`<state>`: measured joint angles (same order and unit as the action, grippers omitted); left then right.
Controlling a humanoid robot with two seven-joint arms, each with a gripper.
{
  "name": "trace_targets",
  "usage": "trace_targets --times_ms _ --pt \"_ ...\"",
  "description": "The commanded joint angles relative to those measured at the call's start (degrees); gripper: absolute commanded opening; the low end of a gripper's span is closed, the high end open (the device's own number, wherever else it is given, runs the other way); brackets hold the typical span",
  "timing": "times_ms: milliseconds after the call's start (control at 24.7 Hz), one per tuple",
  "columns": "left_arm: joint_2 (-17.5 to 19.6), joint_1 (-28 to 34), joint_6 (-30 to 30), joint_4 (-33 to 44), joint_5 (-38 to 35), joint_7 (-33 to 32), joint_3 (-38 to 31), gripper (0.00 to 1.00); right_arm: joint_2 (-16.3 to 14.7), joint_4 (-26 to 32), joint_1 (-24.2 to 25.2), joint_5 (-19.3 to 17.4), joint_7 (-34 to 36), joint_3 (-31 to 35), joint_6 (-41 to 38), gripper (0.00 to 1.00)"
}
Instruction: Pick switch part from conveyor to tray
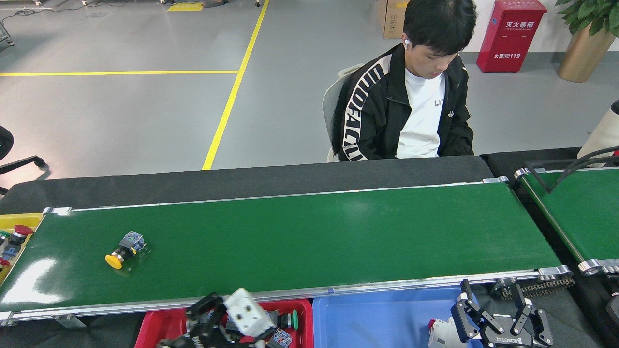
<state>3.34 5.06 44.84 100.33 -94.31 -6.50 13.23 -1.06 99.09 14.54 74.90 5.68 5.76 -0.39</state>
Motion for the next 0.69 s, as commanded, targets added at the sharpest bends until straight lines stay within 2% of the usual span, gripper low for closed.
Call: trace_targets --times_ms 0,121,202,283,324,364,405,648 --pt "-1.8 -0.5 0.2 0.5 -3.9 0.1 2.8 0.08 -0.4 0.6 -0.6 -0.2 0.6 0.2 0.1 0.99" --pt "-4.1 -0.5 0.2 0.2 -8.7 -0.4 8.0 0.09 -0.4 0.6 -0.6 -0.1 0.6 0.2 0.1 0.99" --pt "-5.2 -0.5 0.2 -0.2 -12.8 -0.5 10.9 0.15 -0.4 0.6 -0.6 -0.1 0.6 0.2 0.1 0.99" --pt "-5.4 -0.5 0.2 -1.9 -16.5 -0.5 13.6 0.36 -0.5 0.6 -0.6 -0.1 0.6 0.2 0.1 0.99" --pt "-5.4 -0.5 0.2 -3.1 -17.8 -0.4 14.9 0.56 -0.5 0.6 -0.6 -0.1 0.6 0.2 0.1 0.99" --pt "-5.4 -0.5 0.2 -4.2 -18.7 -0.4 16.3 0.96 -0.6 0.6 -0.6 -0.1 0.6 0.2 0.0 0.99" --pt "-5.4 -0.5 0.2 -4.7 -18.9 -0.3 17.2 0.99 -0.6 0.6 -0.6 -0.1 0.6 0.2 0.0 0.99" --pt "-5.2 -0.8 0.2 -4.5 -17.8 -0.2 17.3 0.99 -0.6 0.6 -0.6 -0.1 0.6 0.1 0.0 0.99"
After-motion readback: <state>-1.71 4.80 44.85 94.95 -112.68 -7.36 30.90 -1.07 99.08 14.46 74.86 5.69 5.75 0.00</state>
